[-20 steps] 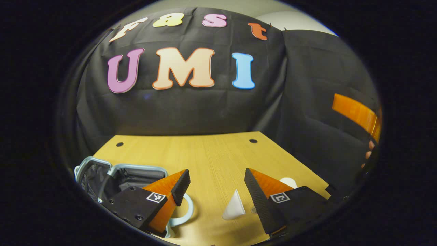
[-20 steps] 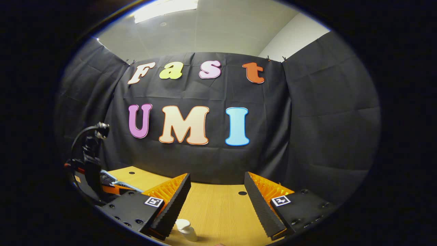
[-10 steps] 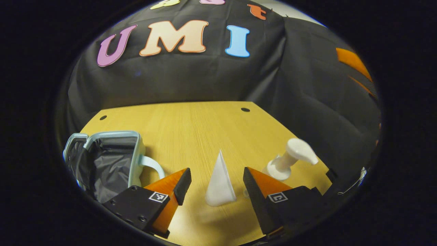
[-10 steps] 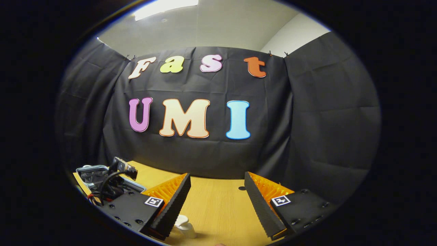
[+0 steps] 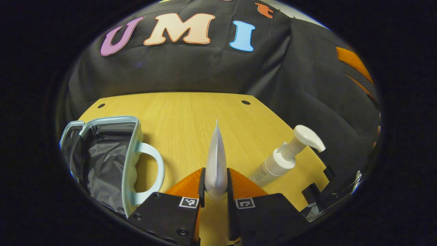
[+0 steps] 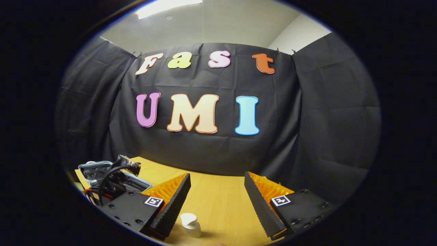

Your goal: First open the suitcase, pack the skin care products into it, and then close the suitcase.

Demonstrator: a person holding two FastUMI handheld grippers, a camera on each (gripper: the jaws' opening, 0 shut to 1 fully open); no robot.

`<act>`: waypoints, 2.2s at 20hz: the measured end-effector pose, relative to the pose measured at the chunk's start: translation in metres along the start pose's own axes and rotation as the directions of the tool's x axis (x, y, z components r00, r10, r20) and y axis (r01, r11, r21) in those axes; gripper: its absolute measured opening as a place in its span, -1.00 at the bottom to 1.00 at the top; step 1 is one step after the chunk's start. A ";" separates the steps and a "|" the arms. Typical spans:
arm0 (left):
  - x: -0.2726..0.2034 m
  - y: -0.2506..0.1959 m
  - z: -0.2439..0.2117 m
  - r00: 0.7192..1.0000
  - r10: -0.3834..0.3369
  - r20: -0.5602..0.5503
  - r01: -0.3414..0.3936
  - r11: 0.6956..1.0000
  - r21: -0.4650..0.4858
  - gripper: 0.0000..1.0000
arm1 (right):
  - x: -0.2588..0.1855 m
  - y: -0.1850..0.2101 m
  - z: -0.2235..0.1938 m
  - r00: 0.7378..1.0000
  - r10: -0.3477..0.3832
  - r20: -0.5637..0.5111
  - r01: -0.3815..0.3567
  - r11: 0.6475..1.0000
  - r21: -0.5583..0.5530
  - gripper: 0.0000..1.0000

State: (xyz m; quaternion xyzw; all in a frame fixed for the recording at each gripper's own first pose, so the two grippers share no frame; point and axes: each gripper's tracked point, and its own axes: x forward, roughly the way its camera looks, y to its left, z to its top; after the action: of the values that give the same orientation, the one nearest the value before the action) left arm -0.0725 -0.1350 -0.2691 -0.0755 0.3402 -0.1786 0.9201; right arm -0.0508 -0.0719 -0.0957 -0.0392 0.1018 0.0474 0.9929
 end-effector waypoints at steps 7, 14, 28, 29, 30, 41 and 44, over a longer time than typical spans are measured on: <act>-0.046 0.015 0.053 0.995 0.056 0.088 -0.060 0.997 0.045 -0.52 | 0.014 0.041 -0.060 0.990 0.090 -0.105 -0.090 0.996 0.004 0.98; -0.079 0.032 0.076 0.984 0.118 0.131 -0.122 0.992 0.025 -0.52 | 0.014 0.057 -0.164 0.944 0.130 -0.303 -0.143 0.990 -0.020 0.99; -0.110 0.092 0.056 0.961 0.272 0.050 -0.274 0.961 0.030 -0.52 | 0.002 0.070 -0.244 0.848 0.205 -0.489 -0.195 0.978 0.073 0.12; -0.113 0.105 0.053 0.954 0.297 0.027 -0.298 0.954 0.034 -0.52 | 0.002 0.073 -0.238 0.847 0.217 -0.486 -0.204 0.976 0.080 0.12; -0.117 0.119 0.047 0.948 0.317 0.001 -0.317 0.948 0.036 -0.52 | 0.001 0.076 -0.231 0.844 0.229 -0.485 -0.216 0.973 0.083 0.12; -0.107 0.242 -0.044 0.871 0.355 -0.339 -0.378 0.926 -0.003 -0.51 | -0.005 0.136 -0.152 0.853 0.271 -0.446 -0.218 0.962 0.167 0.11; -0.094 0.253 -0.046 0.875 0.341 -0.344 -0.364 0.931 -0.003 -0.51 | -0.009 0.151 -0.140 0.851 0.279 -0.445 -0.224 0.959 0.172 0.15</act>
State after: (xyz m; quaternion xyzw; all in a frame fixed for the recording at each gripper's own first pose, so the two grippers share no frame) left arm -0.0988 0.1341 -0.3135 -0.0115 0.5065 -0.0067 0.8621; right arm -0.1031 0.0652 -0.2412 0.0209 0.3432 0.1604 0.9252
